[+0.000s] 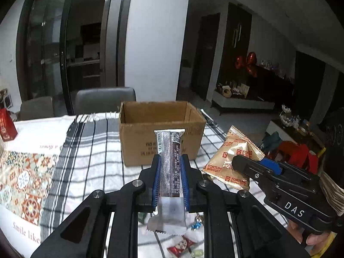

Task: Organize snacks
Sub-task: 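Carry both snacks over the box and open both tools to drop them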

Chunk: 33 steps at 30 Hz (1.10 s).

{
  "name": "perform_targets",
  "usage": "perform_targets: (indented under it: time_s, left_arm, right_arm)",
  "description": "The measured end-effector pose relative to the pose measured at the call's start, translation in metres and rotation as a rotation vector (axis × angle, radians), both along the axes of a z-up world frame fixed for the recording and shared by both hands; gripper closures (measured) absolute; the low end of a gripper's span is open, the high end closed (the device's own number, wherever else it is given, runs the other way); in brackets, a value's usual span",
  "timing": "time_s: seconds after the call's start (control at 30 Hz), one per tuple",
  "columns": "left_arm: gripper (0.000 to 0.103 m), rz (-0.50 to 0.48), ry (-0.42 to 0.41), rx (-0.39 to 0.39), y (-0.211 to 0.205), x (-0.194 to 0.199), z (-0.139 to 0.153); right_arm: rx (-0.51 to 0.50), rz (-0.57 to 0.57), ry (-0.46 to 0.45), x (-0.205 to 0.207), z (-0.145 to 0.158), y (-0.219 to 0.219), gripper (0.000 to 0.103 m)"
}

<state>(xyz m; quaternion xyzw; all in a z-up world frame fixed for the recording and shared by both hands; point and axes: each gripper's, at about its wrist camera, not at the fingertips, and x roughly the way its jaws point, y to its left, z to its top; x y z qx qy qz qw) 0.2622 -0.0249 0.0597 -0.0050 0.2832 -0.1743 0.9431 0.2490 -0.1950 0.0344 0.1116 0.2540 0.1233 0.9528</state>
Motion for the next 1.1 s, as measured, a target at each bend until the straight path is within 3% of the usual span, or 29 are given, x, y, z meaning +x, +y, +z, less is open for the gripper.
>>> perform_targets:
  time_s: [0.7,1.1]
  left_arm:
    - [0.084,-0.039,-0.024,0.034,-0.014,0.104,0.036]
    - [0.084,-0.071,-0.013,0.035,-0.023,0.177,0.027]
  right_arm:
    - [-0.060,0.035,-0.055,0.104,0.040,-0.006,0.071]
    - [-0.105,0.058,-0.012,0.174,0.037,-0.009,0.071]
